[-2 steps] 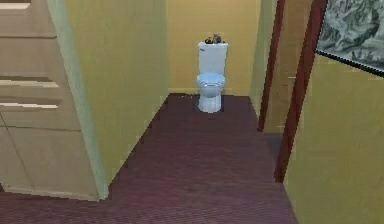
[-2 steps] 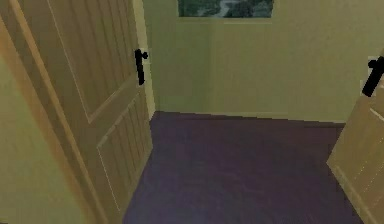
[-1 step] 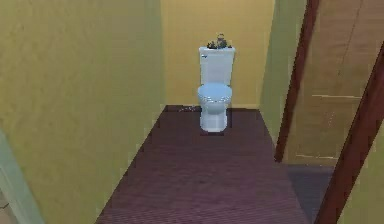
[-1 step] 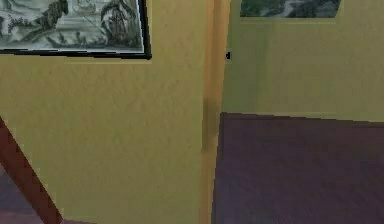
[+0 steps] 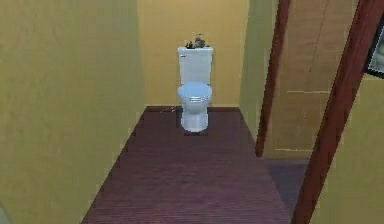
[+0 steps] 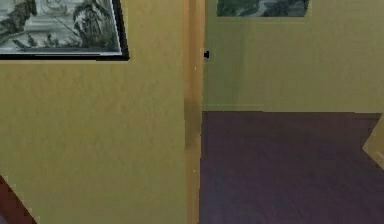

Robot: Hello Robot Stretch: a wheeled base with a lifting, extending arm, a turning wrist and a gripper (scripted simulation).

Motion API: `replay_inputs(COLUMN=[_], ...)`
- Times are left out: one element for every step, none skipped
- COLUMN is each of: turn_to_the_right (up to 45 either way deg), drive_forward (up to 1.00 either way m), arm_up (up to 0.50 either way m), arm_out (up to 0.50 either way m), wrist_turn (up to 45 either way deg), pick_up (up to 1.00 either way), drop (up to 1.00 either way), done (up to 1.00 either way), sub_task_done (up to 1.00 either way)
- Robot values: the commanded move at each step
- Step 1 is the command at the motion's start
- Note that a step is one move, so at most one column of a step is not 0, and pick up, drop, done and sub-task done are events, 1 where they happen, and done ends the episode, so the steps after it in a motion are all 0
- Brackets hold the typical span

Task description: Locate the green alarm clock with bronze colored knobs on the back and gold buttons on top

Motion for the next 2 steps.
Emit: replay_inputs(turn_to_the_right=[0.0, 0.0], drive_forward=[1.00, 0.50], arm_up=[0.00, 0.00], arm_out=[0.00, 0.00], wrist_turn=[0.0, 0.0], pick_up=[0.00, 0.00], drop=[0.00, 0.00], done=[0.00, 0.00], sub_task_done=[0.00, 0.00])
